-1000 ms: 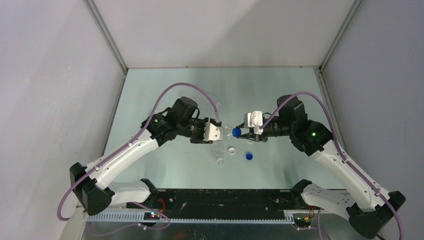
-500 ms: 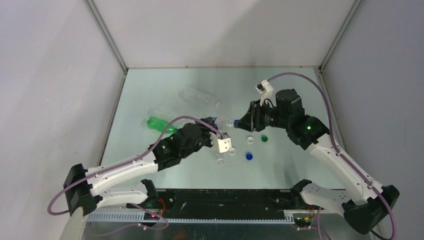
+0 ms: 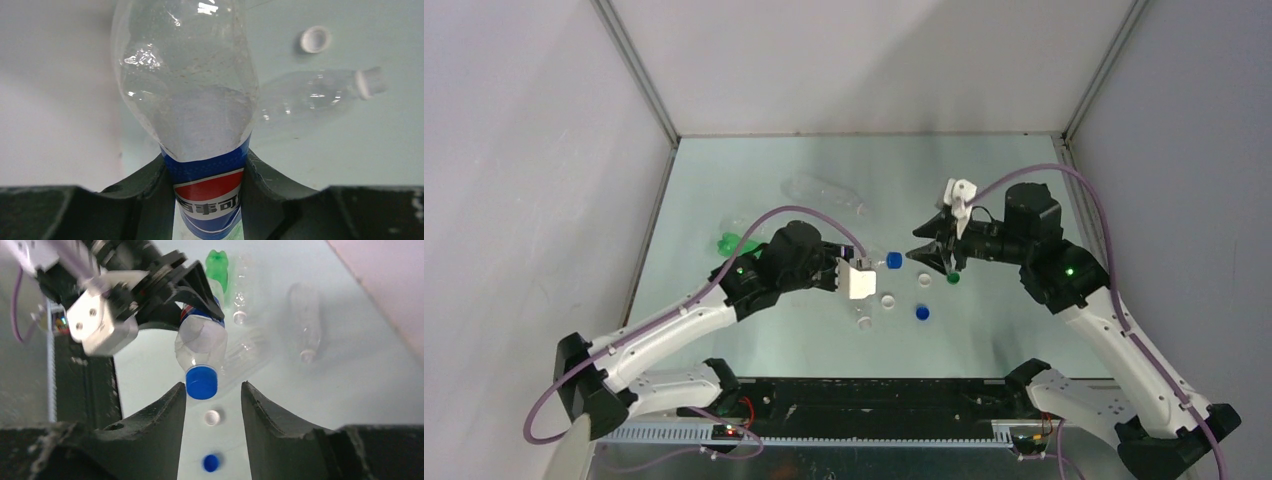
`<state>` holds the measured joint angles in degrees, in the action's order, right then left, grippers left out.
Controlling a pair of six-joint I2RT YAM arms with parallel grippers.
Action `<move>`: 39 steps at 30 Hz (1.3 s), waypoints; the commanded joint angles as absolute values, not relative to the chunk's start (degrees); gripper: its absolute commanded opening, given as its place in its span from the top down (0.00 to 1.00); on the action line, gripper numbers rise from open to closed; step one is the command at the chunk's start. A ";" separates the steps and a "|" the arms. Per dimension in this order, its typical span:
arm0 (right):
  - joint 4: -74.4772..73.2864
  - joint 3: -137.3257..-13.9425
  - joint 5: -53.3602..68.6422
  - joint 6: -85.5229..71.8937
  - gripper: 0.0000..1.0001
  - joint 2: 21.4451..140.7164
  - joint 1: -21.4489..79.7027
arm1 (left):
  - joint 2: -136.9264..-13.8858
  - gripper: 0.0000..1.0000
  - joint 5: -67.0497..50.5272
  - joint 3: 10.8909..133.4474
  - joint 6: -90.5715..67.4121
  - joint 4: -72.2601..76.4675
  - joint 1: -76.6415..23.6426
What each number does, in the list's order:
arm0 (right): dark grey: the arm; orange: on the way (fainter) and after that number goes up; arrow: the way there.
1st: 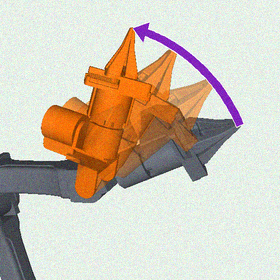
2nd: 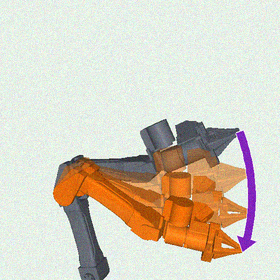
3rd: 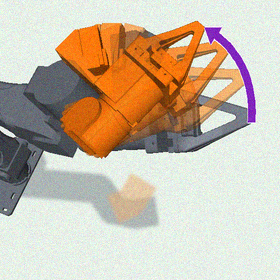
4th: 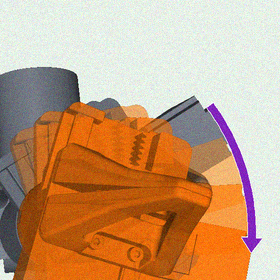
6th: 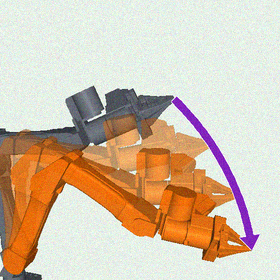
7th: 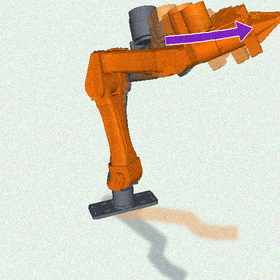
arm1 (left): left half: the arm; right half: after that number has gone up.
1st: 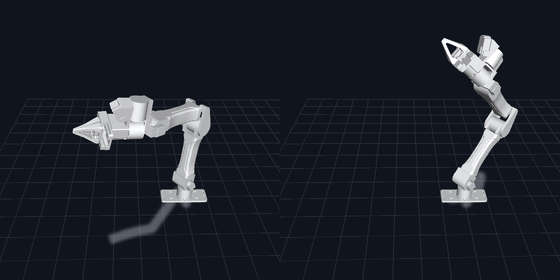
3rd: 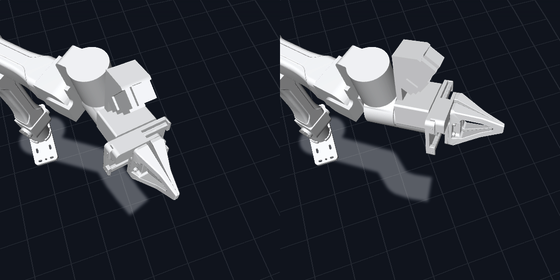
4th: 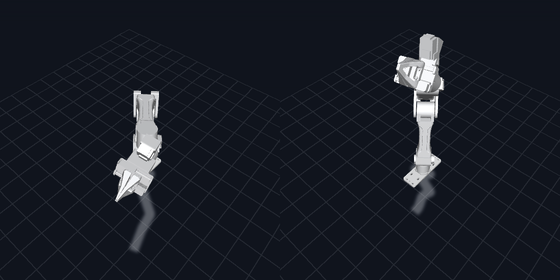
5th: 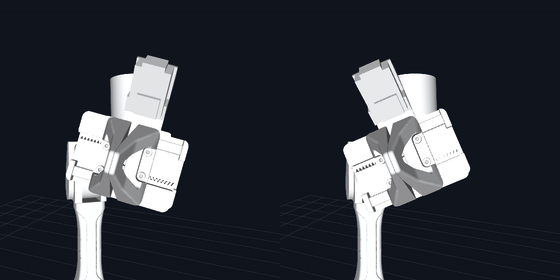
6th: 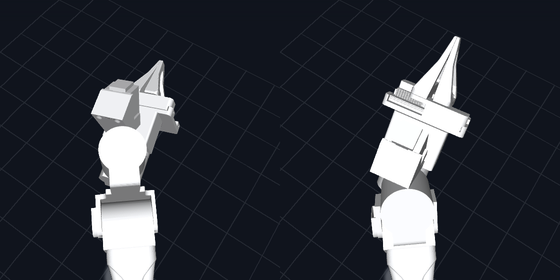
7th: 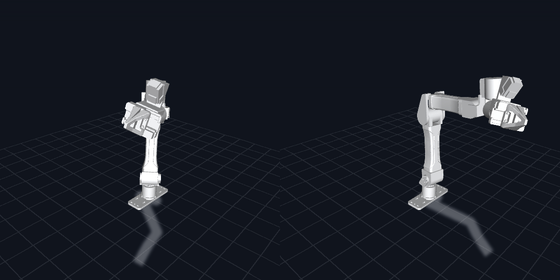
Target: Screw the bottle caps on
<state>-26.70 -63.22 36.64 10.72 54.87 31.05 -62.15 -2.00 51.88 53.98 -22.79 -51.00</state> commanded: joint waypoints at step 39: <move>-27.92 -65.13 30.94 4.63 1.00 61.88 36.04 | -62.64 1.00 -14.97 58.51 46.66 -24.12 -47.39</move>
<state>-35.42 -63.61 43.13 35.03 60.05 35.77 -67.96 -22.48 61.87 49.39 -37.76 -45.71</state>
